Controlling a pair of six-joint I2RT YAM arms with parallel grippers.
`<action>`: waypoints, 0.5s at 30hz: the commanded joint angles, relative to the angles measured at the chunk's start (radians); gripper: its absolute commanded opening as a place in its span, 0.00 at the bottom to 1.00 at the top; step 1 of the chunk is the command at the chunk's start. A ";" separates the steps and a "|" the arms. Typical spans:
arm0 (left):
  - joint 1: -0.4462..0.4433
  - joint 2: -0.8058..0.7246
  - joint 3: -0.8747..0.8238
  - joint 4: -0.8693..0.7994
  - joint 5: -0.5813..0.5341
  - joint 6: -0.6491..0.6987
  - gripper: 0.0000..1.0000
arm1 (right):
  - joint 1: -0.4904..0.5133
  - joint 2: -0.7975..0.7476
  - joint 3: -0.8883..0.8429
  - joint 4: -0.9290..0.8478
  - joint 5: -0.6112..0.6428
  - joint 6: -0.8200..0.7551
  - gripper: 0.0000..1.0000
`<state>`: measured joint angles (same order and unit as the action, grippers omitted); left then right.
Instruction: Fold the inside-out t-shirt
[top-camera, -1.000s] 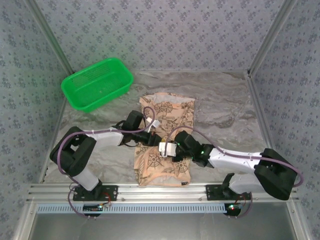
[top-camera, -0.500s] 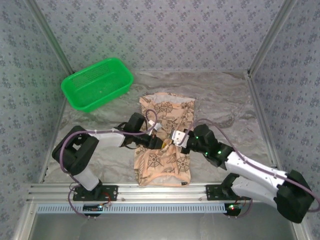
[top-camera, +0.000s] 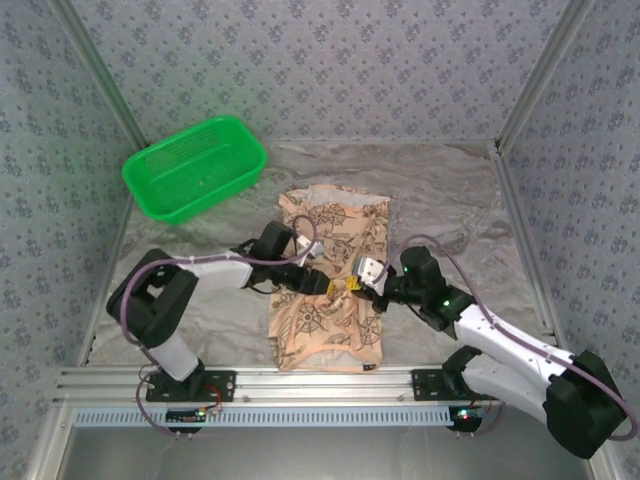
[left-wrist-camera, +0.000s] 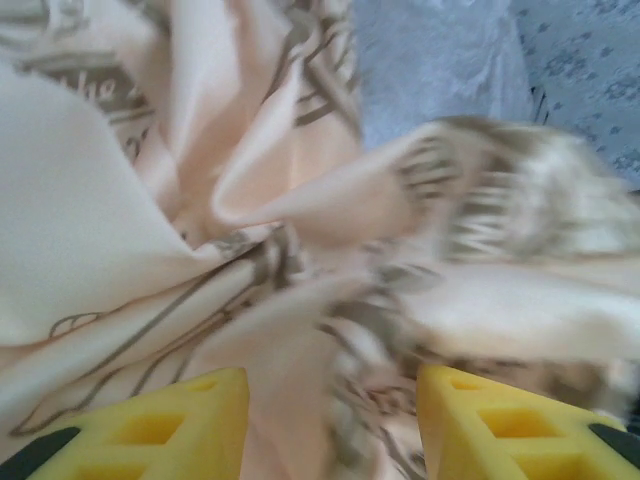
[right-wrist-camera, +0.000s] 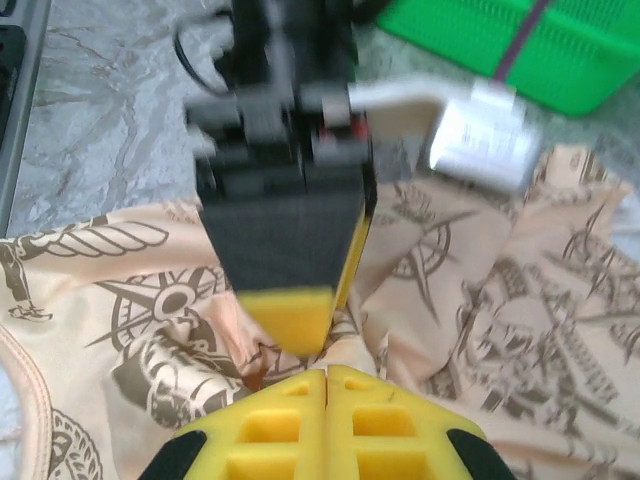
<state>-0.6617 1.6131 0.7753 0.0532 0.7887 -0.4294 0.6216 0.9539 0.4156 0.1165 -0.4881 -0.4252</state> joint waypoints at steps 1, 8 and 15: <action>0.003 -0.106 -0.002 -0.092 -0.018 0.027 0.48 | -0.032 0.028 -0.013 -0.009 -0.009 0.088 0.00; -0.124 -0.104 0.007 -0.035 -0.022 -0.098 0.49 | -0.040 -0.011 -0.035 0.099 -0.130 0.088 0.00; -0.161 -0.006 0.057 -0.090 -0.179 -0.101 0.23 | -0.061 -0.026 -0.019 0.036 -0.058 0.072 0.00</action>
<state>-0.8230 1.5692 0.7944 -0.0017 0.6842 -0.5209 0.5785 0.9401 0.3824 0.1822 -0.5880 -0.3618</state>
